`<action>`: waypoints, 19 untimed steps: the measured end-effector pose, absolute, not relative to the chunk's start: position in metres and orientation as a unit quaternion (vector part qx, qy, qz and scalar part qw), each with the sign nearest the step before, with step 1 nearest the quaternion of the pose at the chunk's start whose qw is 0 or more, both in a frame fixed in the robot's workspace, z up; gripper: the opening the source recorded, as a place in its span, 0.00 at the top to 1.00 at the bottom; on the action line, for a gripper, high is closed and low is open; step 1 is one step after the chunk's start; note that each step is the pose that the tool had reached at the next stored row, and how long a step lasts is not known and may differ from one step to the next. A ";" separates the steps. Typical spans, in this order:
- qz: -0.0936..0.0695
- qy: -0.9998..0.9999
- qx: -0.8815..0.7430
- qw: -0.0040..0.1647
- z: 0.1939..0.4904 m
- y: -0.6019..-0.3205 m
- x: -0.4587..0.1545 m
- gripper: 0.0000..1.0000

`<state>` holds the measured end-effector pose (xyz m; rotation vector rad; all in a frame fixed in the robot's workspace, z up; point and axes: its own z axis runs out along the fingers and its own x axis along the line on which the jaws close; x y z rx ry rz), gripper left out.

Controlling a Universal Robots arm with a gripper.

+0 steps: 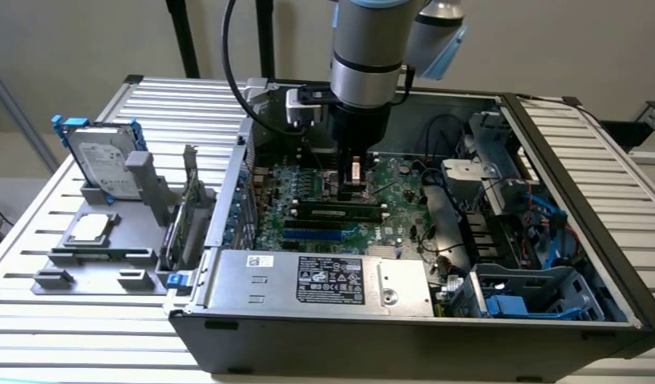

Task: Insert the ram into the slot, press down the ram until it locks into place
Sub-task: 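Press down the ram until it locks into place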

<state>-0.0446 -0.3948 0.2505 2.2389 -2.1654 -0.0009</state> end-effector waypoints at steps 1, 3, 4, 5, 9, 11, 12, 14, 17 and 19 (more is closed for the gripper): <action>0.000 -0.695 0.719 0.014 0.251 -0.395 -0.045 0.90; 0.000 -0.695 0.719 0.013 0.250 -0.395 -0.045 0.90; 0.000 -0.695 0.719 0.013 0.249 -0.395 -0.045 0.90; 0.000 -0.695 0.719 0.013 0.248 -0.395 -0.045 0.90; 0.000 -0.695 0.719 0.013 0.245 -0.394 -0.045 0.90; 0.000 -0.695 0.719 0.013 0.243 -0.394 -0.045 0.90; 0.000 -0.695 0.719 0.013 0.242 -0.394 -0.045 0.90; 0.000 -0.695 0.719 0.013 0.240 -0.393 -0.045 0.90; 0.000 -0.695 0.719 0.013 0.237 -0.392 -0.045 0.90; 0.000 -0.695 0.719 0.013 0.236 -0.392 -0.045 0.90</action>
